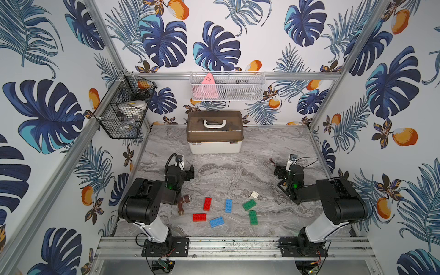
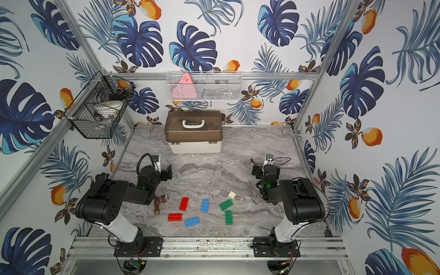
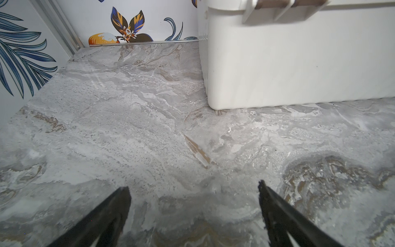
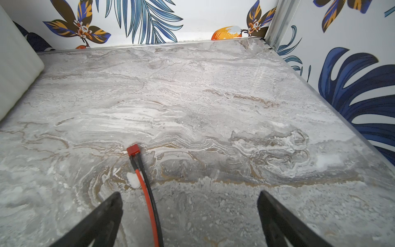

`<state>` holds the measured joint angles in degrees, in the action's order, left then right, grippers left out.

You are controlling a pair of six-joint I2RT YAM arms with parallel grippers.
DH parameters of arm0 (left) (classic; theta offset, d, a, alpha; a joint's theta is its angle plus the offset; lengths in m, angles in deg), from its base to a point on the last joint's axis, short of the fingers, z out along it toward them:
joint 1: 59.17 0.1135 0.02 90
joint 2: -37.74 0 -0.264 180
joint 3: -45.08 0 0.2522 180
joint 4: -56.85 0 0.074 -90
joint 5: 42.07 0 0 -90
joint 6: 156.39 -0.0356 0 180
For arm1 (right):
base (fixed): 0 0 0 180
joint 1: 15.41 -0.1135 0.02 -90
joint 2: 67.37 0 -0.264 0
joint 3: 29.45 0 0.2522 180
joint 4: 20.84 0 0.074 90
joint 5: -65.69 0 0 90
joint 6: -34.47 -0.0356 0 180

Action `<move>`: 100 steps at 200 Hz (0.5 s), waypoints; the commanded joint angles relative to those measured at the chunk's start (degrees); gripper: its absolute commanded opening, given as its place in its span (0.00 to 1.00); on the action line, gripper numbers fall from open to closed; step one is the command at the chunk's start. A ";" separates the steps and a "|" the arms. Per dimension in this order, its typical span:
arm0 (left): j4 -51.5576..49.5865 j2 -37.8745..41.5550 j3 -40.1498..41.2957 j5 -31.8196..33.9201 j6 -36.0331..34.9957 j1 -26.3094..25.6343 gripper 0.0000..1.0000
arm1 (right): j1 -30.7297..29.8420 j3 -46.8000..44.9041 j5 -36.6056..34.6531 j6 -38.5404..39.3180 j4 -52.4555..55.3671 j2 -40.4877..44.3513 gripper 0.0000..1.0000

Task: Assemble a small pinwheel with lego
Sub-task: Move the lego brick at the center of the board.

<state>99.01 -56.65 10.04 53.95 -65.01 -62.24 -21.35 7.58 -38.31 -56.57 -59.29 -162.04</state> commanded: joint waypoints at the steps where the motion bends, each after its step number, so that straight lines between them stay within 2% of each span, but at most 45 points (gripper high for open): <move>1: -0.92 4.12 -0.14 2.79 -0.42 -0.20 0.99 | -0.38 0.08 2.09 0.90 1.36 5.06 1.00; 18: -16.17 12.21 -4.51 8.10 -0.37 -2.95 0.99 | -3.37 5.51 1.36 0.52 19.67 13.57 1.00; 28: -27.73 17.30 -8.43 8.16 2.56 -3.84 0.99 | -4.60 9.73 4.59 -1.77 30.56 17.21 1.00; 47: -45.16 24.10 -15.17 1.18 12.51 -4.63 0.99 | -7.93 16.81 12.40 -8.01 42.90 18.96 1.00; 60: -49.66 27.36 -16.76 -7.52 16.20 -6.55 0.99 | -12.33 23.67 15.63 -11.24 54.62 17.24 1.00; 66: -51.09 28.47 -16.84 -8.54 17.19 -8.69 0.99 | -14.68 27.07 16.75 -12.29 59.97 15.84 1.00; 85: -57.73 30.48 -18.61 -4.80 18.94 -19.06 0.99 | -22.46 35.30 19.16 -17.69 75.35 11.02 1.00; 100: -62.72 29.87 -20.93 -5.91 20.17 -24.78 0.99 | -28.35 37.35 20.29 -23.05 80.75 8.95 0.98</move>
<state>50.56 -26.86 -7.95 50.54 -49.90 -80.23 -43.16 41.72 -23.14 -69.44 -1.17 -150.54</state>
